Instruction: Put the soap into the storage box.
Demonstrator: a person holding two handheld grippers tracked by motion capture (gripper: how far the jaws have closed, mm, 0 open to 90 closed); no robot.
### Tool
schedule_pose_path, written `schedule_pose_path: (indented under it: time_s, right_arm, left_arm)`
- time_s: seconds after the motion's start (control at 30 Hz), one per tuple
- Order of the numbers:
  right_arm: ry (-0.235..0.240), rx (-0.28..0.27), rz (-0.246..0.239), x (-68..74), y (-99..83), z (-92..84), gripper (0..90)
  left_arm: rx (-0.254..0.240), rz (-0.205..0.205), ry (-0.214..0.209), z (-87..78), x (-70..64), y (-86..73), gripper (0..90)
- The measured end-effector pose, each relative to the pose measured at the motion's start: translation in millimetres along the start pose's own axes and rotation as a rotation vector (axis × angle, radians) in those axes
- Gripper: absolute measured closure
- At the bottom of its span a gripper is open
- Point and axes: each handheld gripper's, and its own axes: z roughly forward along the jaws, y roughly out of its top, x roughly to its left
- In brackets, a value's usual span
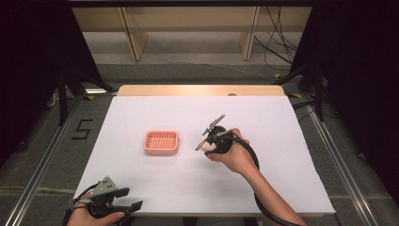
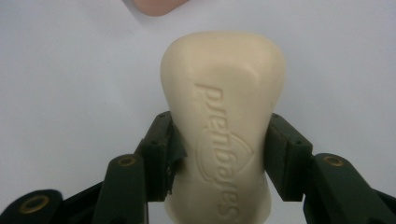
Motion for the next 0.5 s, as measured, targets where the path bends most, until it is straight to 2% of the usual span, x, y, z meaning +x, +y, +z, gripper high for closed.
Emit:
schedule_pose_path:
  time_s: [0.07, 0.13, 0.17, 0.23, 0.3, 0.37, 0.4, 0.43, 0.47, 0.5]
  right_arm:
    - [0.006, 0.000, 0.008, 1.4, 1.8, 0.2, 50.5]
    - [0.009, -0.001, 0.009, 2.5, 3.8, 1.0, 50.5]
    - [0.006, 0.001, 0.016, 3.4, 4.4, 1.4, 50.5]
    - [0.015, -0.006, -0.003, 2.9, 6.4, 2.2, 50.5]
    - [0.011, -0.004, -0.005, 3.5, 8.0, 2.3, 50.5]
    - [0.003, -0.008, -0.011, 3.6, 10.0, 3.1, 50.5]
    - [0.010, -0.009, 0.001, 4.9, 10.6, 3.4, 50.5]
    - [0.006, -0.011, -0.013, 4.3, 11.6, 3.7, 50.6]
    - [0.010, -0.011, -0.006, 5.3, 12.4, 4.2, 50.5]
    - [0.009, -0.010, -0.007, 5.6, 13.1, 4.4, 50.5]
  left_arm:
    - [-0.006, -0.023, -0.003, 0.3, -1.0, -0.6, 26.4]
    - [-0.001, -0.006, 0.012, -0.5, 0.0, -0.6, 26.3]
    - [-0.005, -0.009, 0.011, -0.6, -0.3, -0.9, 26.4]
    - [0.005, -0.025, -0.007, -1.5, -0.6, -0.9, 26.4]
    - [0.001, -0.026, -0.004, -1.8, -0.9, -1.3, 26.4]
    - [0.011, -0.011, 0.006, -3.0, 0.5, -1.3, 26.4]
    - [-0.007, -0.017, 0.003, -2.6, -0.3, -2.0, 26.4]
    - [0.009, -0.011, 0.000, -4.0, 0.3, -1.7, 26.4]
    - [-0.010, -0.030, 0.001, -2.8, -1.1, -2.1, 26.4]
    - [-0.018, -0.030, 0.001, -2.8, -1.4, -2.7, 26.4]
